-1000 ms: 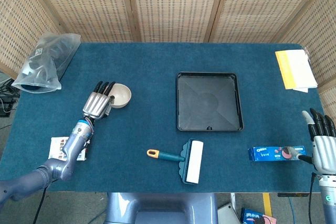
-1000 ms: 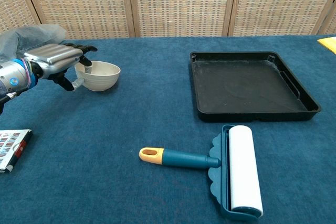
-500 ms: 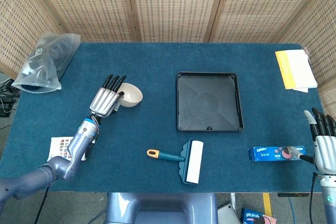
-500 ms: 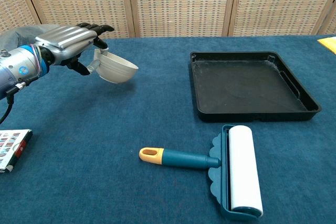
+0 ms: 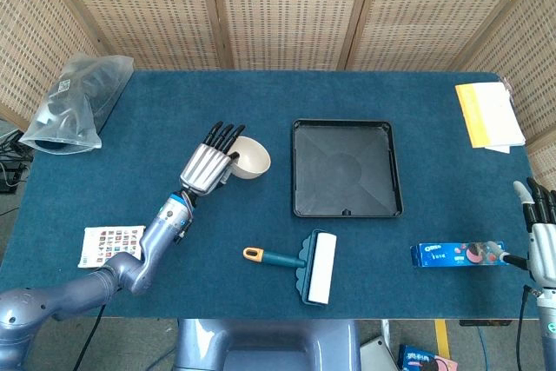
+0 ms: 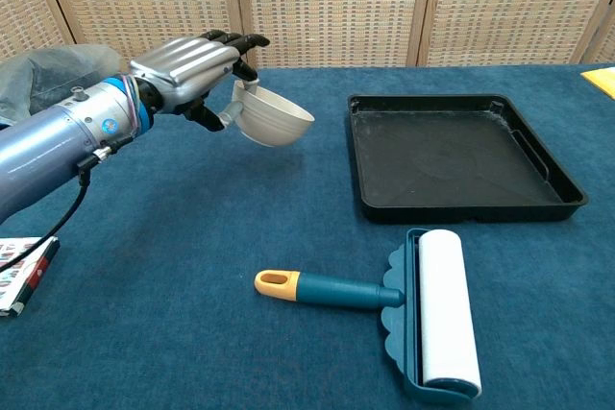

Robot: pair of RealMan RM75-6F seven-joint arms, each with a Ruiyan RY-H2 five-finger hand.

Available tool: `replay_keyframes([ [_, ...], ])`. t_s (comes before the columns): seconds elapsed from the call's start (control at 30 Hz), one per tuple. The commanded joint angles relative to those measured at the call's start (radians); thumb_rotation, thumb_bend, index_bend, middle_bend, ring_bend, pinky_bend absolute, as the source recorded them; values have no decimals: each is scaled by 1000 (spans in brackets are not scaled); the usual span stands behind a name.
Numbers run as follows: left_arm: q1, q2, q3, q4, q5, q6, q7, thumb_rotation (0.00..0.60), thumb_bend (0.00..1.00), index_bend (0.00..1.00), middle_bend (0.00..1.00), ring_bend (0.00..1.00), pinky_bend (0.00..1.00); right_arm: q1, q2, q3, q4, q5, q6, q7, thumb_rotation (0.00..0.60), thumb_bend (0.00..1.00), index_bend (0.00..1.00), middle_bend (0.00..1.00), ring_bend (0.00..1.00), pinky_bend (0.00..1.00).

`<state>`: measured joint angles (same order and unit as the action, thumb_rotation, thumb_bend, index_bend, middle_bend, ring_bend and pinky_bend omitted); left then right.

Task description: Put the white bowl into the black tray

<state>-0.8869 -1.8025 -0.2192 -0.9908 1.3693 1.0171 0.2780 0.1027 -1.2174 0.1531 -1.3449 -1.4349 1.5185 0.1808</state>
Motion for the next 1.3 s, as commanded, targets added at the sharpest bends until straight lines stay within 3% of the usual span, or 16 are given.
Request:
replay_keyframes([
  [0.03, -18, -31, 0, 21, 4, -10, 7, 600, 573, 629, 0, 0, 0, 0, 0, 1, 3, 2, -2, 3, 600, 158, 18, 0, 0, 0],
  [0.77, -55, -145, 9, 131, 6, -21, -22, 600, 572, 615, 0, 0, 0, -3, 0, 2, 1, 4, -4, 4, 600, 158, 18, 0, 0, 0],
  [0.87, -54, -148, 25, 141, 18, -23, -23, 600, 559, 557, 0, 0, 0, -3, 1, 2, 0, 4, -3, 5, 600, 158, 18, 0, 0, 0],
  [0.97, -49, -136, 48, 134, 29, -39, -25, 600, 446, 504, 0, 0, 0, -4, 1, 3, -2, 3, -1, 4, 600, 159, 18, 0, 0, 0],
  [1.03, -42, -124, 56, 120, 32, -41, -27, 600, 330, 401, 0, 0, 0, -4, 1, 2, -2, 1, 1, 2, 600, 159, 18, 0, 0, 0],
  [1.3, -2, -26, 80, 13, 35, -34, -17, 600, 194, 48, 0, 0, 0, -4, 0, -3, -13, -13, 8, -11, 600, 159, 18, 0, 0, 0],
])
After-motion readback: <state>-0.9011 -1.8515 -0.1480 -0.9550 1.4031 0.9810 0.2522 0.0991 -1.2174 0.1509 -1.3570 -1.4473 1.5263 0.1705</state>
